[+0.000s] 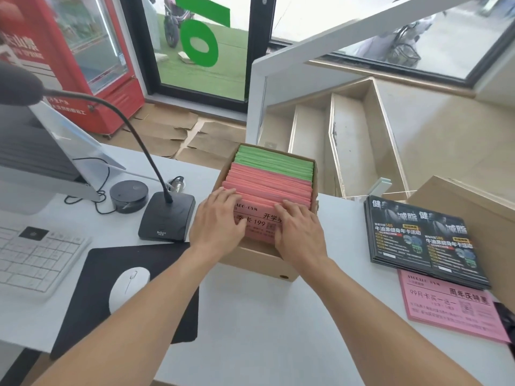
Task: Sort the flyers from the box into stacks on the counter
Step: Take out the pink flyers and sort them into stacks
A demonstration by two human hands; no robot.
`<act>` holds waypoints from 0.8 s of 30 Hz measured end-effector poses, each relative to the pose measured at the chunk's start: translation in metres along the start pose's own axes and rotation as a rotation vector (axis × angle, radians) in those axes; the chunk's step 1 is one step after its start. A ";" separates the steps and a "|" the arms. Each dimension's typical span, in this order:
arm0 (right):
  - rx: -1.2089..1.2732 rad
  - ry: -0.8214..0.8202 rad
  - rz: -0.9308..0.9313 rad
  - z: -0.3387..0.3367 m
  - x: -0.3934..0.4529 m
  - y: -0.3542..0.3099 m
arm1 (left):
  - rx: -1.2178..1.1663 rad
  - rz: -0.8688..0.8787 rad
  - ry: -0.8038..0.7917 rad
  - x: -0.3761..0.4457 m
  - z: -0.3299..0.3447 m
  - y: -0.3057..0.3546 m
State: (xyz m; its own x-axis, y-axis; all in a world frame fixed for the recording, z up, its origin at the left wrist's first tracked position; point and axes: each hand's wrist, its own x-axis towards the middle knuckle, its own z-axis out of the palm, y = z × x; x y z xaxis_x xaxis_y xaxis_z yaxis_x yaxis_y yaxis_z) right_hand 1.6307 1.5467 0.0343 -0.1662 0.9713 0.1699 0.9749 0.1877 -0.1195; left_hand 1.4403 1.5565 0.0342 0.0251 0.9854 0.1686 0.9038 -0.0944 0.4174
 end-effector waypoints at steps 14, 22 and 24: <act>0.075 0.117 -0.009 -0.002 -0.006 0.001 | -0.055 -0.025 0.023 -0.002 -0.004 0.003; 0.140 -0.019 -0.005 -0.009 -0.006 0.000 | -0.100 -0.042 0.026 -0.005 -0.009 0.007; 0.132 -0.045 0.004 -0.009 -0.006 -0.001 | -0.085 -0.019 0.011 -0.005 -0.009 0.006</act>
State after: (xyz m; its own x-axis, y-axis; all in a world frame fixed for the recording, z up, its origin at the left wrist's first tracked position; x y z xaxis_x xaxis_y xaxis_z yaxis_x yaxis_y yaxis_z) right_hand 1.6325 1.5398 0.0427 -0.1721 0.9771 0.1253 0.9480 0.1988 -0.2483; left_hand 1.4417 1.5495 0.0433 0.0031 0.9856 0.1693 0.8648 -0.0877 0.4944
